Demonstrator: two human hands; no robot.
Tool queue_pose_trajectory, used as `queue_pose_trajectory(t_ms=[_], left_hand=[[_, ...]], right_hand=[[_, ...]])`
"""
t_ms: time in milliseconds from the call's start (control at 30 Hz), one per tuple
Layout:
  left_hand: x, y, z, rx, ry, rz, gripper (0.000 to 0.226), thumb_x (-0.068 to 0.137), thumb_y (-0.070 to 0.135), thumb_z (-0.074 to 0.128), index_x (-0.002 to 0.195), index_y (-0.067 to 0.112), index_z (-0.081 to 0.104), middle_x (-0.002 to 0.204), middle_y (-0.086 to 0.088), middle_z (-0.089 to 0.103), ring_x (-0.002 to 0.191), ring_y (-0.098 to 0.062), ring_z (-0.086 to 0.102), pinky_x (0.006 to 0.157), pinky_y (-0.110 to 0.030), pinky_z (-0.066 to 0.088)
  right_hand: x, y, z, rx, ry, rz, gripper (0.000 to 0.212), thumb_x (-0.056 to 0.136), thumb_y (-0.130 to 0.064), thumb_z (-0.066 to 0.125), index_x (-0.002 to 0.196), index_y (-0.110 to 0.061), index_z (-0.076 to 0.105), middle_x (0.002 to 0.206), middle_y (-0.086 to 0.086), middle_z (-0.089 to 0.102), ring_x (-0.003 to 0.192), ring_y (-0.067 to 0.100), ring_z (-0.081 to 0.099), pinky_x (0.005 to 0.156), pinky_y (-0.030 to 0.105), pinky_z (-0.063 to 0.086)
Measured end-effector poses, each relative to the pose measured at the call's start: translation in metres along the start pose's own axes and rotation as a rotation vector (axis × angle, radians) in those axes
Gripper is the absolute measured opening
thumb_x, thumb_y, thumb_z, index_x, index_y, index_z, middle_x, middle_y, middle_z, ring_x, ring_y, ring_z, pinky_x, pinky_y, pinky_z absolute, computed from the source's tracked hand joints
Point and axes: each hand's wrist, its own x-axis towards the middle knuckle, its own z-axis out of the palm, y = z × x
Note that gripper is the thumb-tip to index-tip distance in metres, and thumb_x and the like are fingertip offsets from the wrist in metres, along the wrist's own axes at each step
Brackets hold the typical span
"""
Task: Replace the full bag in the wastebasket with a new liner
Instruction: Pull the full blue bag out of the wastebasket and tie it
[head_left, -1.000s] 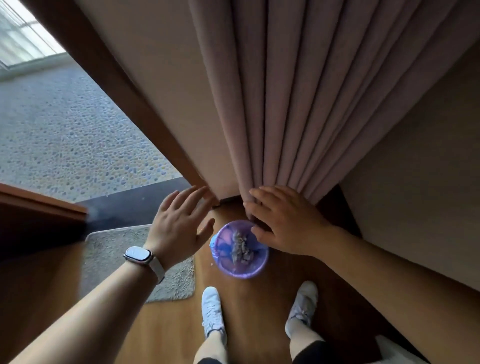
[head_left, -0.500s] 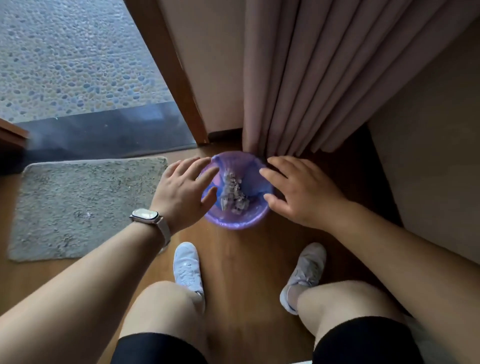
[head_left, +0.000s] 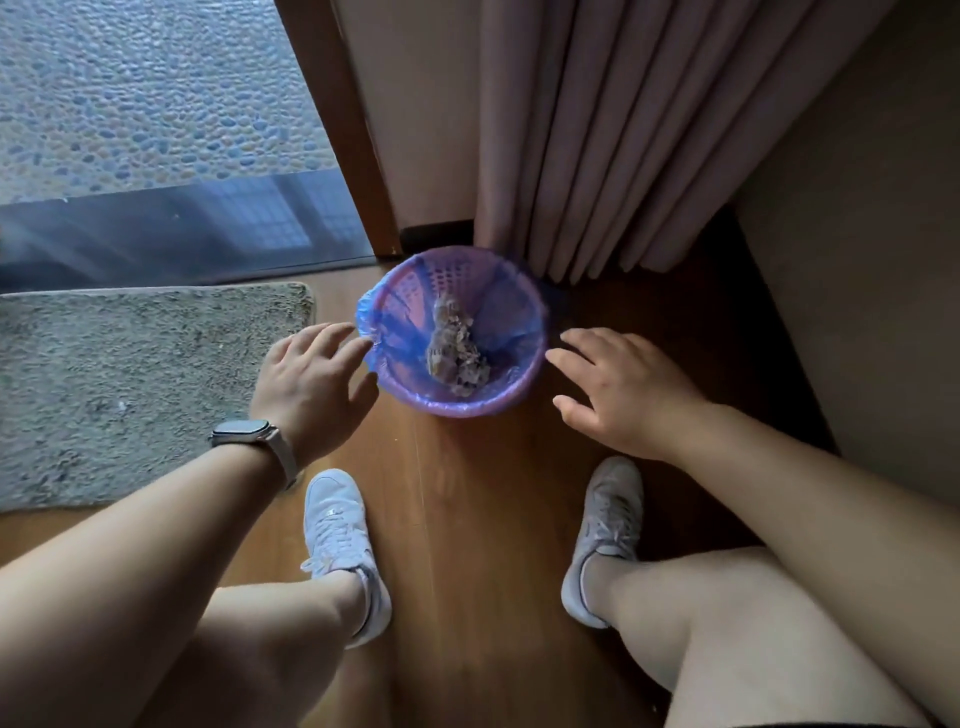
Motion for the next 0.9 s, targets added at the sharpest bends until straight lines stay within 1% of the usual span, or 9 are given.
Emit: queue_pose_trajectory(t_ms=[67,233,400,500,567,667,767,833,900], left_hand=[[0.017,-0.007,0.014,-0.009,-0.02,-0.016,0.052,0.083,0.05,0.038,0.119,0.019,0.061,0.123,-0.009,0.063,0.115,-0.034,0.056,0.091,-0.047,0.044],[0.059,-0.027,0.05,-0.078,-0.038,-0.12,0.05,0.085,0.048,0.043,0.12,0.016,0.059,0.121,-0.013,0.062,0.108,-0.038,0.057,0.087,-0.046,0.049],[0.082,-0.039,0.081,-0.215,0.014,-0.323,0.048,0.087,0.042,0.045,0.123,0.014,0.057,0.117,-0.016,0.063,0.106,-0.039,0.058,0.087,-0.046,0.048],[0.09,-0.048,0.099,-0.384,-0.004,-0.402,0.049,0.088,0.045,0.046,0.128,0.017,0.053,0.116,-0.01,0.063,0.105,-0.031,0.06,0.09,-0.042,0.049],[0.094,-0.051,0.11,-0.482,-0.026,-0.419,0.043,0.093,0.039,0.051,0.129,0.016,0.052,0.108,-0.006,0.066,0.096,-0.025,0.062,0.085,-0.037,0.048],[0.095,-0.049,0.118,-0.561,-0.052,-0.413,0.034,0.096,0.033,0.052,0.125,0.017,0.056,0.098,-0.002,0.066,0.084,-0.02,0.061,0.078,-0.03,0.044],[0.096,-0.05,0.125,-0.597,-0.024,-0.438,0.027,0.095,0.035,0.054,0.117,0.021,0.061,0.091,0.002,0.065,0.086,-0.022,0.064,0.081,-0.033,0.047],[0.098,-0.049,0.128,-0.618,-0.012,-0.456,0.023,0.094,0.036,0.055,0.112,0.023,0.062,0.089,0.002,0.066,0.085,-0.022,0.064,0.082,-0.035,0.049],[0.1,-0.047,0.13,-0.632,-0.004,-0.468,0.021,0.094,0.036,0.056,0.109,0.022,0.061,0.09,0.0,0.067,0.084,-0.023,0.064,0.082,-0.037,0.05]], right_hand=[[0.016,0.011,0.009,-0.024,-0.03,0.012,0.055,0.08,-0.042,0.055,0.123,-0.009,0.059,0.122,0.016,0.059,0.109,0.036,0.058,0.086,0.045,0.05],[0.059,0.037,0.036,-0.021,-0.113,0.124,0.057,0.09,-0.044,0.05,0.139,-0.015,0.041,0.137,0.008,0.046,0.123,0.028,0.045,0.097,0.042,0.041],[0.096,0.054,0.069,0.17,-0.16,0.333,0.056,0.091,-0.04,0.054,0.139,-0.017,0.038,0.141,0.007,0.042,0.127,0.027,0.043,0.1,0.042,0.041],[0.115,0.063,0.087,0.323,-0.133,0.456,0.064,0.091,-0.038,0.057,0.145,-0.014,0.033,0.148,0.01,0.037,0.133,0.029,0.039,0.105,0.04,0.035],[0.127,0.07,0.097,0.418,-0.083,0.503,0.065,0.089,-0.036,0.059,0.145,-0.013,0.034,0.147,0.012,0.04,0.132,0.03,0.042,0.106,0.04,0.036],[0.142,0.077,0.108,0.537,-0.044,0.504,0.065,0.087,-0.034,0.063,0.142,-0.011,0.039,0.143,0.014,0.045,0.128,0.03,0.046,0.105,0.039,0.039],[0.15,0.077,0.117,0.657,-0.04,0.488,0.057,0.084,-0.036,0.066,0.134,-0.015,0.047,0.135,0.012,0.053,0.121,0.027,0.052,0.1,0.035,0.042],[0.152,0.078,0.124,0.736,-0.06,0.489,0.051,0.084,-0.038,0.066,0.128,-0.018,0.051,0.127,0.008,0.06,0.115,0.025,0.057,0.096,0.035,0.046],[0.151,0.079,0.127,0.778,-0.084,0.506,0.045,0.085,-0.036,0.066,0.124,-0.017,0.055,0.121,0.006,0.064,0.109,0.023,0.06,0.089,0.032,0.047]])
